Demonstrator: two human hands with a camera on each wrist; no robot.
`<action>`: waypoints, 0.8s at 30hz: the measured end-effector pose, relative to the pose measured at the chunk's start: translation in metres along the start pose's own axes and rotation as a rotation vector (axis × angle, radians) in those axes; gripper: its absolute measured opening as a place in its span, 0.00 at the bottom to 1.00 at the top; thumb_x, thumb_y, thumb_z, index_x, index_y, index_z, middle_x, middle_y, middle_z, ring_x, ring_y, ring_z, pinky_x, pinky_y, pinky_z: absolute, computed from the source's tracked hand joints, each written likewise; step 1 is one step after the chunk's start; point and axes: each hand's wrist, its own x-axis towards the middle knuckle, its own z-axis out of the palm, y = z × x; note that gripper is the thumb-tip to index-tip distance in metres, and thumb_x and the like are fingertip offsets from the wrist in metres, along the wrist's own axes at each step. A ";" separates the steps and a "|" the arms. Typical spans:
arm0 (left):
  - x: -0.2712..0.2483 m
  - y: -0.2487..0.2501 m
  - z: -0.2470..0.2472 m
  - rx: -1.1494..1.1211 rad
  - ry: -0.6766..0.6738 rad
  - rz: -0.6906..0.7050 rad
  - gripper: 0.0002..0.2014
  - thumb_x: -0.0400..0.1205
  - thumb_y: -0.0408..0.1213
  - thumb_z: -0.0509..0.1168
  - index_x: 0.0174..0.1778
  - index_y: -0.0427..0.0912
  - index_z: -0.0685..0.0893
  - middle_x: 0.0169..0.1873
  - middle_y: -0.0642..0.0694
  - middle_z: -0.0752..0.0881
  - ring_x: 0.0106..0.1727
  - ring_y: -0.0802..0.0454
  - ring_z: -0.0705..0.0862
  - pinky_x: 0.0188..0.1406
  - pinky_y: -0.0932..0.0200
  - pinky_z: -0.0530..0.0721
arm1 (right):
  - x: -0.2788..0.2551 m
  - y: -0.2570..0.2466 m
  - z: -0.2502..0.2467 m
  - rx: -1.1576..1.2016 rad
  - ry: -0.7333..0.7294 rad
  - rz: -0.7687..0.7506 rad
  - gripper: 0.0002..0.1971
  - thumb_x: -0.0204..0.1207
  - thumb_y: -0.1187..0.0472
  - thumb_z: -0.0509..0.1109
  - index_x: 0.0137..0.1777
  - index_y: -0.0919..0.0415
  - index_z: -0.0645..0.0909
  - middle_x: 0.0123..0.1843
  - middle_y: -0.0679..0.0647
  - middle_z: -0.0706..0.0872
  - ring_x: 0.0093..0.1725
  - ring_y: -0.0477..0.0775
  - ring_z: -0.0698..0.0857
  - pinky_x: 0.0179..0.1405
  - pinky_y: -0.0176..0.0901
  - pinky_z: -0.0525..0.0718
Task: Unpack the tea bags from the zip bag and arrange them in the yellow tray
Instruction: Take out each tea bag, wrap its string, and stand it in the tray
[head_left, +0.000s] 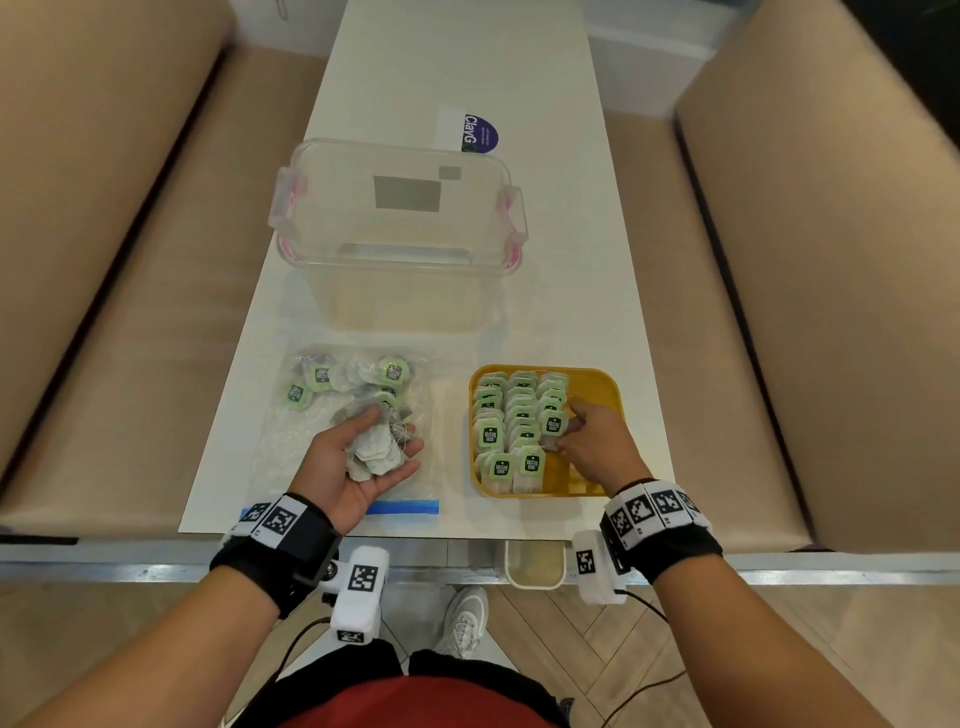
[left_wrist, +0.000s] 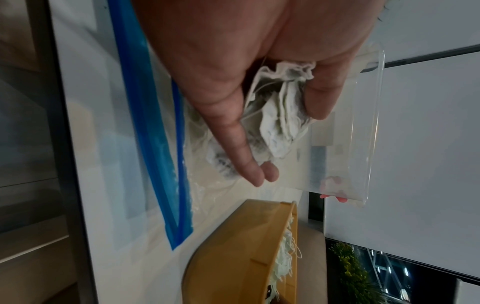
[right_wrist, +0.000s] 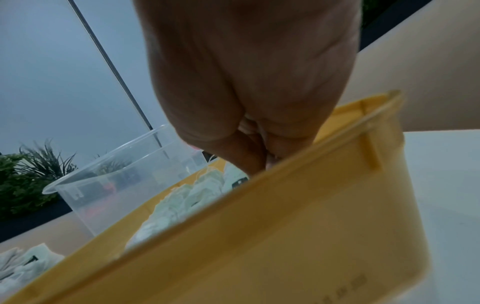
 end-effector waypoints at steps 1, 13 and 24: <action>0.000 0.000 0.001 0.002 -0.005 -0.002 0.32 0.75 0.43 0.70 0.75 0.33 0.79 0.62 0.33 0.86 0.53 0.38 0.92 0.45 0.45 0.92 | -0.003 -0.003 -0.002 -0.004 -0.004 -0.005 0.23 0.70 0.64 0.79 0.66 0.58 0.80 0.50 0.50 0.91 0.52 0.51 0.88 0.60 0.52 0.85; -0.003 0.000 0.013 0.026 -0.091 -0.013 0.25 0.79 0.44 0.67 0.68 0.32 0.85 0.55 0.34 0.88 0.54 0.38 0.90 0.53 0.43 0.91 | -0.052 -0.066 0.015 -0.263 0.193 -0.800 0.17 0.74 0.63 0.74 0.63 0.56 0.83 0.60 0.50 0.79 0.56 0.49 0.81 0.56 0.45 0.83; -0.005 -0.001 0.025 -0.157 -0.160 -0.069 0.29 0.84 0.63 0.57 0.60 0.42 0.88 0.50 0.43 0.90 0.48 0.46 0.90 0.42 0.52 0.88 | -0.048 -0.095 0.089 -0.480 0.014 -1.052 0.18 0.69 0.63 0.72 0.60 0.66 0.84 0.59 0.59 0.82 0.52 0.63 0.80 0.45 0.61 0.83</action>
